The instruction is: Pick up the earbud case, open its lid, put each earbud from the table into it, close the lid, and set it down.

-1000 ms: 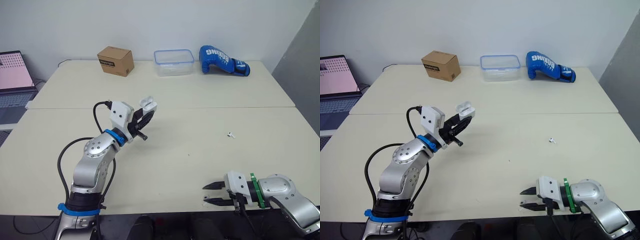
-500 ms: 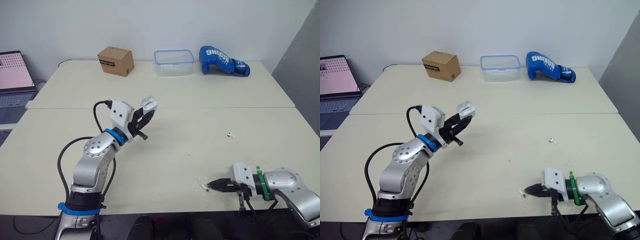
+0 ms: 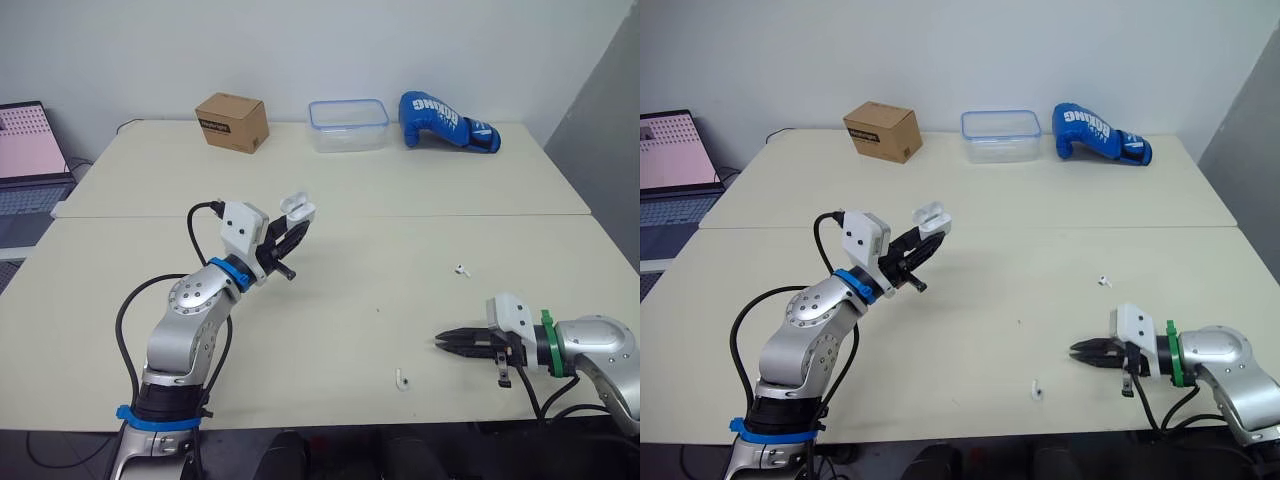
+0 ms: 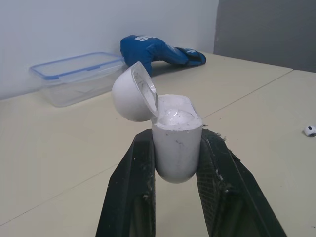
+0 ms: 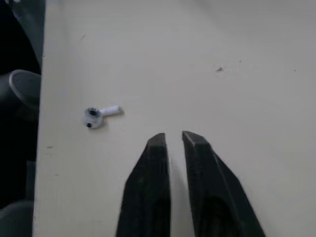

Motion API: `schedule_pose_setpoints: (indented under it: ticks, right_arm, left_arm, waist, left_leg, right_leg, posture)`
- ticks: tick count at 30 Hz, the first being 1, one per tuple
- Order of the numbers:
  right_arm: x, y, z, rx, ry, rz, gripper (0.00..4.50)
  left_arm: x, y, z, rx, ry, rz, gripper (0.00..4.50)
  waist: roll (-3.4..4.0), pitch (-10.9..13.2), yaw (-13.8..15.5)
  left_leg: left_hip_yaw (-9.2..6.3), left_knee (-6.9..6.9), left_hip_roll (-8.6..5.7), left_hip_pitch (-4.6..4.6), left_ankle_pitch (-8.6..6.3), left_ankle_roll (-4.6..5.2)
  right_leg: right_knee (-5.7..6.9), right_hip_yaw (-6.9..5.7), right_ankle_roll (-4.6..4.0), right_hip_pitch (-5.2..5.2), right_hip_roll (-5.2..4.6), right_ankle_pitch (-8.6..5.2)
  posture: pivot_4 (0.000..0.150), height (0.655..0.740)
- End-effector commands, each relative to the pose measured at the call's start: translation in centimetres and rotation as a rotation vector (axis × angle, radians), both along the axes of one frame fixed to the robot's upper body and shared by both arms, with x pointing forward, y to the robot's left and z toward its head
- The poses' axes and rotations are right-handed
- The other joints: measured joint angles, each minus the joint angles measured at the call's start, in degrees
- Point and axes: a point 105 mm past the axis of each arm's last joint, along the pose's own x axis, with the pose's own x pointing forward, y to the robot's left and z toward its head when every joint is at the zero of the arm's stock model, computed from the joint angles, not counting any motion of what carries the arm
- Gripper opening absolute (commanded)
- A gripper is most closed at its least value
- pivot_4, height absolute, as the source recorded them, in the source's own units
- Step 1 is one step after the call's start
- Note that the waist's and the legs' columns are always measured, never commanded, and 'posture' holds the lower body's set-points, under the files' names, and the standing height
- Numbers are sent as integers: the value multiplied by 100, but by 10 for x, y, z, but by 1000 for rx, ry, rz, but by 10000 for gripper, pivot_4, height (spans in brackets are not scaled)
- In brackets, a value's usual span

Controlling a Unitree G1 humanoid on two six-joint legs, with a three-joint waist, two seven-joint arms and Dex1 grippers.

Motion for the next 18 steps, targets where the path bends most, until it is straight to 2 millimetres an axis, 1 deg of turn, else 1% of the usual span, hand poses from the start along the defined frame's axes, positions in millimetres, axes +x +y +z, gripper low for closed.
schedule_pose_setpoints:
  ticks: [1, 7, 10, 13, 16, 18]
  right_arm:
    - [-10, 12, -4, -11, -61, 105, 16875]
    - [-13, 22, -23, -22, -113, 159, 37519]
    - [-21, 31, -33, -18, -105, 209, 37519]
    - [-24, 40, -38, -4, -80, 230, 37519]
    - [-21, 47, -42, 9, -35, 232, 37519]
    - [-14, 51, -43, 16, -23, 219, 37519]
  left_arm:
    - [-5, -6, 12, -12, -52, -30, 7364]
    - [-6, -6, 13, -6, -55, -33, 7364]
    - [-7, -7, 13, -5, -55, -32, 7364]
    - [-7, -6, 13, -3, -55, -32, 7364]
    - [-7, -6, 14, 0, -57, -33, 7364]
    - [-6, -7, 15, 0, -59, -34, 7364]
  waist:
    - [0, 0, -2]
    - [0, 0, -3]
    - [0, 0, -4]
    - [0, 0, -4]
    - [0, 0, -9]
    - [0, 0, -10]
  left_leg:
    - [1, 1, 0, 0, 0, 0]
    - [3, 1, 0, 3, 0, 0]
    - [3, 1, 0, 2, 0, 0]
    - [2, 1, 1, 3, 0, 0]
    - [3, 1, 1, 4, 0, 0]
    - [2, 2, 1, 5, 0, 0]
  right_leg:
    - [0, 0, 1, 0, 0, -1]
    - [2, 2, 3, 0, 0, -2]
    - [2, 2, 0, 0, 0, 0]
    - [3, 2, -1, -1, 0, 1]
    - [3, 2, -2, -1, 0, 1]
    - [4, 3, -2, 0, 0, 1]
  posture:
    - [1500, 7400]
    - [1500, 7400]
    - [1500, 7400]
    - [1500, 7400]
    - [1500, 7400]
    - [1500, 7400]
